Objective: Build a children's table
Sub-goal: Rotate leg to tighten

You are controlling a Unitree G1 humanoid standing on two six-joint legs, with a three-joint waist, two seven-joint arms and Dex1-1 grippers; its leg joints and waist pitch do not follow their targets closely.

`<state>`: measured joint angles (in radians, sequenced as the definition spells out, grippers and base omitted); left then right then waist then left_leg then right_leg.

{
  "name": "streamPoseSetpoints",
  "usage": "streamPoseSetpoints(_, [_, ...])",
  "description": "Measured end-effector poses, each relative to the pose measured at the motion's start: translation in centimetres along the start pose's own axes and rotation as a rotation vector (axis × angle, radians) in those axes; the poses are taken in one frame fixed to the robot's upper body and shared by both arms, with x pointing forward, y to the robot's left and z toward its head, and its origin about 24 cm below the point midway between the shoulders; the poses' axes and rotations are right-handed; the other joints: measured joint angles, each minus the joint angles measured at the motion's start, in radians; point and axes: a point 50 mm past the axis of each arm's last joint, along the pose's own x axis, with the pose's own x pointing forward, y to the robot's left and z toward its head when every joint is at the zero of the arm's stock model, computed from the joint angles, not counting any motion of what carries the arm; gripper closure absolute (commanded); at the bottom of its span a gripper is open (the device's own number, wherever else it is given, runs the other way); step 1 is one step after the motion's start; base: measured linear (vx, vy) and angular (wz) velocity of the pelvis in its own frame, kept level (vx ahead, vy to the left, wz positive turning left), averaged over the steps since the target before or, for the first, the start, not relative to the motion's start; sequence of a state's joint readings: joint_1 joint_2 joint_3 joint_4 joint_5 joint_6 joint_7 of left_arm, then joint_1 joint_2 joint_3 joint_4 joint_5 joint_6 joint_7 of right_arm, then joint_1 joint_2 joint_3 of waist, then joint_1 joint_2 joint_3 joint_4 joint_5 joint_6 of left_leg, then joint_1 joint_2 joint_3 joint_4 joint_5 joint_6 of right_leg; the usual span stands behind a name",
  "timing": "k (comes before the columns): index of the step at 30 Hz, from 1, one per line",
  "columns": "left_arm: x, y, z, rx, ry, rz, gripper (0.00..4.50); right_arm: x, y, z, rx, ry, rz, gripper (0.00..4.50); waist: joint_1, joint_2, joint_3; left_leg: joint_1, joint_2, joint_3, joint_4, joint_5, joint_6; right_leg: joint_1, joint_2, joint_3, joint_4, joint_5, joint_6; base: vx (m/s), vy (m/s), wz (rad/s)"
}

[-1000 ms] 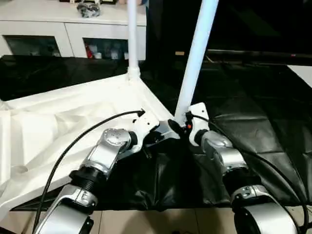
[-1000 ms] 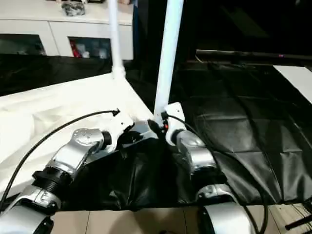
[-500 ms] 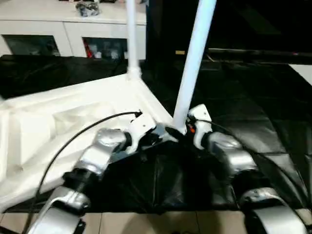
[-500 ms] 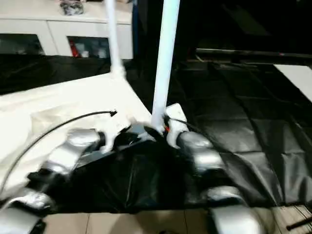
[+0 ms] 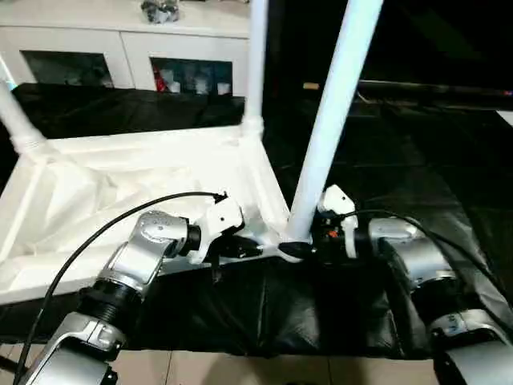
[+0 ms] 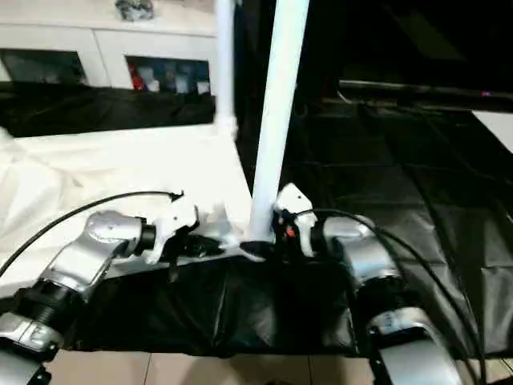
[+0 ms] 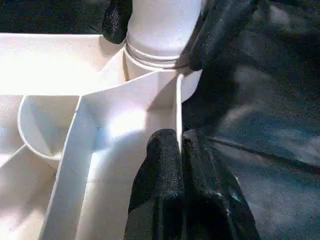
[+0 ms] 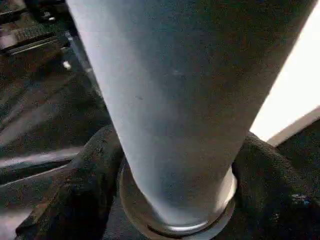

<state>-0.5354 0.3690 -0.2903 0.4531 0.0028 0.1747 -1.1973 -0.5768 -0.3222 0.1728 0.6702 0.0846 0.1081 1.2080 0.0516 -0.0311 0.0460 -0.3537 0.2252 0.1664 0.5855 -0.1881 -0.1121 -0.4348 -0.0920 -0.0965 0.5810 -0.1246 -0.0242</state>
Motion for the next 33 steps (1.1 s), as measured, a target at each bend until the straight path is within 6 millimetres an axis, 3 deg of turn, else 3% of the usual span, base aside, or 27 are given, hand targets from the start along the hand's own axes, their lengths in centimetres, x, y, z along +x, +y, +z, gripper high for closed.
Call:
streamPoseSetpoints(8, [-0.2,-0.3,-0.2,-0.002,0.002,-0.028,4.50,0.2,0.6,-0.2,0.012,-0.008,0.038,1.86,0.007,0.000,0.000,0.001,0.000,0.000,0.000,0.000,0.000,0.000,0.000,0.001,0.001,-0.002,0.003,0.000,0.000,0.00])
streamPoseSetpoints(14, [0.0,-0.4,-0.2,-0.006,-0.002,-0.024,4.50,0.0,0.9,-0.5,0.024,-0.009,0.025,1.87,0.010,0.000,0.000,0.002,0.000,0.000,0.000,0.000,0.000,0.001,0.000,0.001,0.002,-0.002,0.004,0.000,0.000,0.00])
streamPoseSetpoints(19, [1.1,0.6,0.0,-0.057,-0.014,0.130,4.50,1.3,-0.2,-0.7,0.123,-0.087,-0.232,1.87,-0.001,0.001,-0.001,0.005,-0.001,0.001,0.003,0.000,0.000,0.003,0.000,0.002,0.002,-0.003,0.005,0.000,0.000,0.00])
streamPoseSetpoints(23, [2.5,1.6,0.7,-0.091,-0.012,0.270,4.50,3.1,-1.3,-0.2,0.239,-0.159,-0.481,1.87,-0.023,0.001,-0.001,0.003,-0.001,0.000,0.007,0.000,0.000,0.001,0.000,0.000,-0.003,-0.003,0.005,0.000,0.000,0.00])
streamPoseSetpoints(30, [3.6,2.0,1.3,-0.105,-0.011,0.388,4.50,5.1,-1.9,0.8,0.307,-0.199,-0.691,1.87,-0.032,0.005,-0.001,0.003,-0.001,0.000,0.007,0.000,0.000,0.000,0.000,-0.001,-0.005,-0.003,0.005,0.000,0.000,0.00])
streamPoseSetpoints(32, [3.7,2.0,1.4,-0.104,-0.014,0.386,4.50,5.1,-1.9,0.8,0.288,-0.206,-0.695,1.18,-0.031,0.007,-0.002,0.003,-0.002,0.000,0.004,0.000,0.000,0.000,0.000,0.000,-0.004,-0.003,0.005,0.000,0.000,0.00])
streamPoseSetpoints(33, [3.7,2.0,1.4,-0.103,-0.014,0.385,4.50,5.1,-1.9,0.8,0.284,-0.208,-0.694,1.18,-0.030,0.007,-0.002,0.003,-0.002,0.000,0.003,0.000,0.000,0.000,0.000,0.001,-0.004,-0.003,0.005,0.000,0.000,0.00])
